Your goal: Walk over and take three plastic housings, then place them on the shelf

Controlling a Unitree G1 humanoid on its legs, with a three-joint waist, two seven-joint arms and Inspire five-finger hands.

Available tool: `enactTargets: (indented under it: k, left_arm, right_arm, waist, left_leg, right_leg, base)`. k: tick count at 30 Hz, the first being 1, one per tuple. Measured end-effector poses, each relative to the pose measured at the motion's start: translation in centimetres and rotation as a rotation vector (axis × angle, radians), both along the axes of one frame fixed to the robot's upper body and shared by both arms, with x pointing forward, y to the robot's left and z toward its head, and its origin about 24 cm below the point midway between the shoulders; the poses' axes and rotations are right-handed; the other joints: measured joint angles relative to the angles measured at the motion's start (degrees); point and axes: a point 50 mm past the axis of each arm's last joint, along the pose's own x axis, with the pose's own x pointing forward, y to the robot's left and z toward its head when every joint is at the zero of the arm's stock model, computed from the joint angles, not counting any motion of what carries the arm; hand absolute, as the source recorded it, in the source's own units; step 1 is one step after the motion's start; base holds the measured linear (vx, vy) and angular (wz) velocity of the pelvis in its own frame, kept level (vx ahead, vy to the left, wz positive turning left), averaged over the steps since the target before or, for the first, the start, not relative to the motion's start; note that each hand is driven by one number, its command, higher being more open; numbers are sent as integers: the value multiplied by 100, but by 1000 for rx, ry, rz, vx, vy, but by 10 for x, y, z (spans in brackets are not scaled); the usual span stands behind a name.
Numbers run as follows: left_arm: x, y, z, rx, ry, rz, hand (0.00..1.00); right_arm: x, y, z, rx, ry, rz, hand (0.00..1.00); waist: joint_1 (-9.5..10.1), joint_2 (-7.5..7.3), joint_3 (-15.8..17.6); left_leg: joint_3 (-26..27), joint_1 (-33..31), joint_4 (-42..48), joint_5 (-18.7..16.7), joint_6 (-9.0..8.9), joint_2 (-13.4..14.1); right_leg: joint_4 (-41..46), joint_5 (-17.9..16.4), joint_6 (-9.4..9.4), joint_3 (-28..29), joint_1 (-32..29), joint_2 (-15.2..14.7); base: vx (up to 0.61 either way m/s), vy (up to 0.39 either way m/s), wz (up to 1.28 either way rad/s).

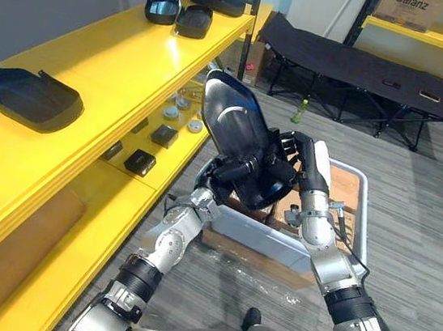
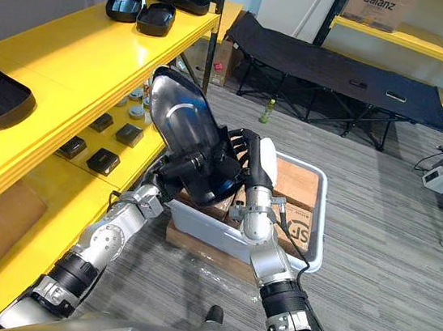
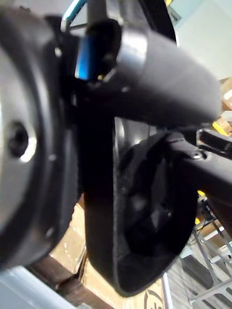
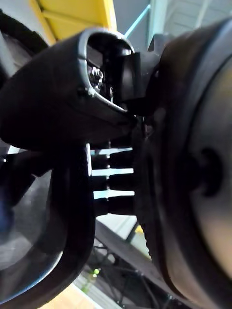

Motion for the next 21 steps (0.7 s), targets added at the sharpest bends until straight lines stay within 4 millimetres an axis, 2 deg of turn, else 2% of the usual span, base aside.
enactTargets:
  k: [2,4,13,14,21]
  left_arm:
    - [1,7,-5,27,21,1,0]
    - [1,7,-6,31,27,-6,0]
    - [-2,-4,-3,-68,23,-28,0]
    - [-2,-5,-2,-76,13,-23,0]
    - [-3,-7,6,-60,-34,22,0]
  right_arm:
    - [-2,5,-2,1,2,14,0]
    - [-4,6,-4,24,6,8,0]
    - [-4,8,2,95,-33,-28,0]
    - [-5,8,3,121,-36,-28,100]
    - [-5,11,8,182,-49,-11,100]
  waist:
    - [-73,-4,-2]
    - [-68,-3,-3]
    - [-98,31,-22]
    - [-108,41,-27]
    - [-131,73,-45]
  left_leg:
    - [13,2,5,-5,5,0]
    - [13,3,6,-9,12,0]
    - [15,-41,8,-14,23,-82]
    - [14,-70,15,-15,25,-94]
    - [7,-89,16,-22,35,-96]
  right_leg:
    - [0,0,0,8,-7,-1]
    - [-1,0,0,8,-10,-1]
    - [-1,14,21,23,-70,-81]
    - [0,19,28,23,-93,-93]
    - [0,20,29,19,-102,-95]
  base:
    - [-20,22,-4]
    - [0,0,0]
    - [5,16,0]
    - [0,0,0]
    - [0,0,0]
